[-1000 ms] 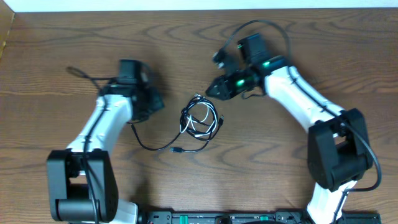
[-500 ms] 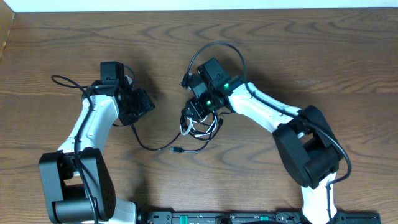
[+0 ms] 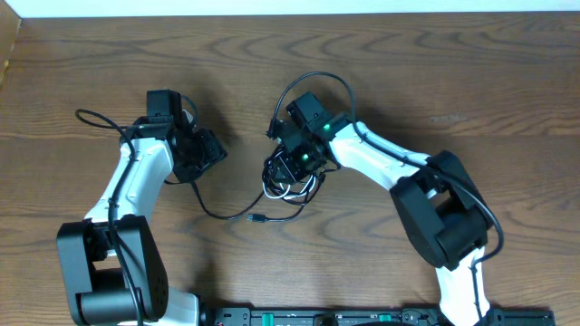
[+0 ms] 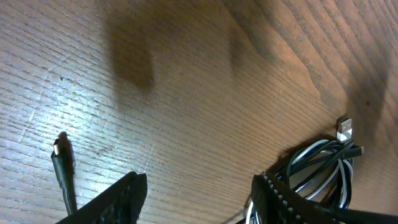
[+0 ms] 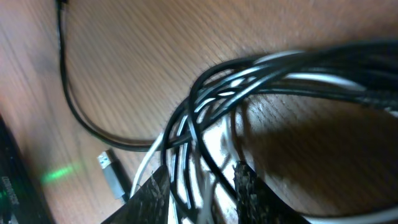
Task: Untangle cables
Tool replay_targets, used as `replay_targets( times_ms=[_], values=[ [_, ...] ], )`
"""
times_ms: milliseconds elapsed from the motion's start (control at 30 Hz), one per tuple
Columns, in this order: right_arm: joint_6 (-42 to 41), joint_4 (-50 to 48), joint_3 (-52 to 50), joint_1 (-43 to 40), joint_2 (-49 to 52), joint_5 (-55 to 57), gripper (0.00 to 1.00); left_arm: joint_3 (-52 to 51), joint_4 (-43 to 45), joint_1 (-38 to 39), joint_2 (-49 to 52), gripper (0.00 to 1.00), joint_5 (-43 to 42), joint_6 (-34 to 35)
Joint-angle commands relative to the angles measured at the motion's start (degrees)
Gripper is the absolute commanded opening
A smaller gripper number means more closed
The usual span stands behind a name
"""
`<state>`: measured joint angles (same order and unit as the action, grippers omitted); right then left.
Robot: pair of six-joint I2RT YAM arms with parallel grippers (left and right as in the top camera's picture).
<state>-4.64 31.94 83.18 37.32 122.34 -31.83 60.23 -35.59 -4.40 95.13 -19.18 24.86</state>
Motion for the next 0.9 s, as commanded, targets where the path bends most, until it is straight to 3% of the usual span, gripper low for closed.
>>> replay_targets(
  times_ms=[0, 300, 500, 733, 867],
  values=[
    [-0.37, -0.50, -0.17, 0.46, 1.86, -2.82, 0.30, -0.11, -0.17, -0.02, 0.02, 0.58, 0.59, 0.09],
    [0.63, -5.53, -0.09, 0.13, 1.92, -2.64, 0.36, -0.11, -0.20, -0.02, 0.02, 0.59, 0.59, 0.09],
    [0.68, -4.11, 0.00, -0.37, 2.14, -6.51, 0.16, -0.11, -0.20, -0.02, 0.02, 0.59, 0.59, 0.09],
    [1.92, -3.45, -0.07, 0.70, 3.87, -6.51, 0.14, -0.11, -0.17, -0.02, 0.02, 0.58, 0.57, 0.09],
    [-1.05, -3.91, -0.04, 0.17, 3.93, -5.33, 0.26, -0.11, -0.17, -0.02, 0.02, 0.59, 0.59, 0.07]
  ],
)
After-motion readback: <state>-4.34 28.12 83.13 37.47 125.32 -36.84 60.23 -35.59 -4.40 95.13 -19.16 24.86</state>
